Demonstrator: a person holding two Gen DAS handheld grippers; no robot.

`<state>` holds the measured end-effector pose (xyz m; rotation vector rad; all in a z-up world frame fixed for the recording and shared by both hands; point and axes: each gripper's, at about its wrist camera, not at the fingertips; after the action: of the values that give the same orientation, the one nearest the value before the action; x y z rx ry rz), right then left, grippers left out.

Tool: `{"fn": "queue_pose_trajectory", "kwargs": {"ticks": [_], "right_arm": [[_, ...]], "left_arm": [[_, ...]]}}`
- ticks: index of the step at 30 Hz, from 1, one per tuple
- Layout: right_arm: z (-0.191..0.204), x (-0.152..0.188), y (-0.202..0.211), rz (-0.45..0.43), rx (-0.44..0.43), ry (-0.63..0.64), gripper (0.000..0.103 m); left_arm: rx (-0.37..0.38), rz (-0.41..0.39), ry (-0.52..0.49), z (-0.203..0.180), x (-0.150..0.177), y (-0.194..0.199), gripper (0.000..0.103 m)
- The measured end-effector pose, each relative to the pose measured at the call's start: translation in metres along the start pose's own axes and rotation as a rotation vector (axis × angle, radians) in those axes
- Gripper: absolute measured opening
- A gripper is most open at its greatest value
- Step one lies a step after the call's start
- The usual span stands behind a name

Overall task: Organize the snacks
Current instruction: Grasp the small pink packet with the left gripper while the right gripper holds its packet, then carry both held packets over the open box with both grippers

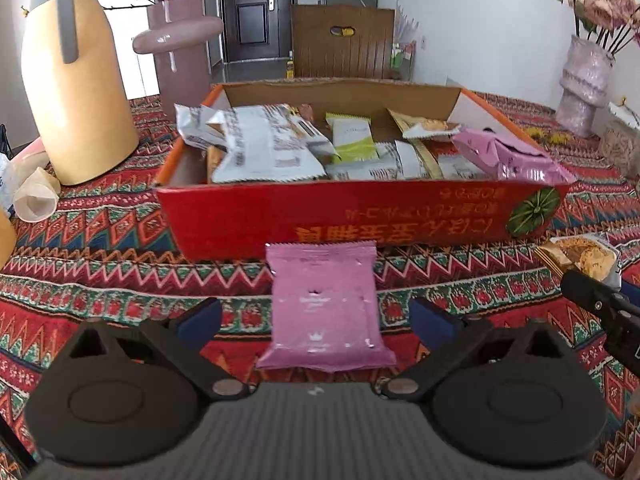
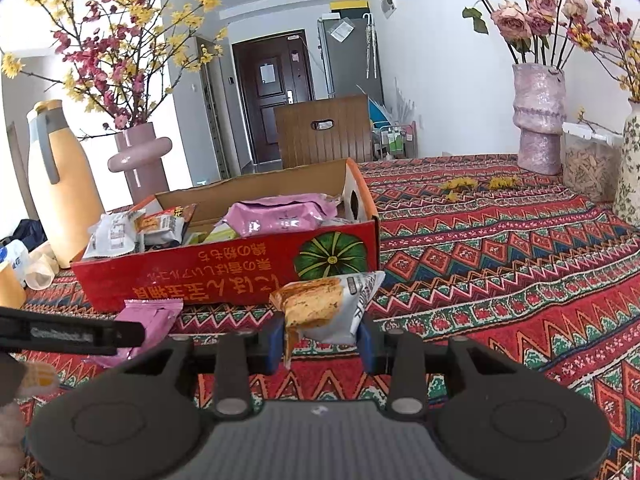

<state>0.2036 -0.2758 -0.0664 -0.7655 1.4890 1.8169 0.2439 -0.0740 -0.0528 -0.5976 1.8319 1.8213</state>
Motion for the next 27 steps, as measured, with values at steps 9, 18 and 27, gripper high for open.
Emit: {"fn": "queue_pose_trajectory", "kwargs": {"ticks": [9, 18, 27], "right_arm": [[-0.002, 0.003, -0.003, 0.001, -0.011, -0.015, 0.036], [-0.001, 0.004, -0.001, -0.013, -0.01, -0.009, 0.036], [0.006, -0.009, 0.024, -0.111, -0.024, 0.026, 0.036]], "left_arm": [[0.017, 0.048, 0.005, -0.007, 0.002, -0.011, 0.06], [0.069, -0.011, -0.018, -0.006, 0.008, 0.008, 0.059], [0.148, -0.212, -0.037, 0.004, -0.004, 0.064, 0.059]]}}
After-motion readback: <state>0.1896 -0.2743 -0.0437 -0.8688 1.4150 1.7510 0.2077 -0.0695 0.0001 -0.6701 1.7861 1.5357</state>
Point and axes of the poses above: each gripper's, at about its wrist camera, not at the fingertips, and y roughly against the way its jaws point, z to its left, x to its underside, and after that the axes turned 7 degrees about z, right-handed
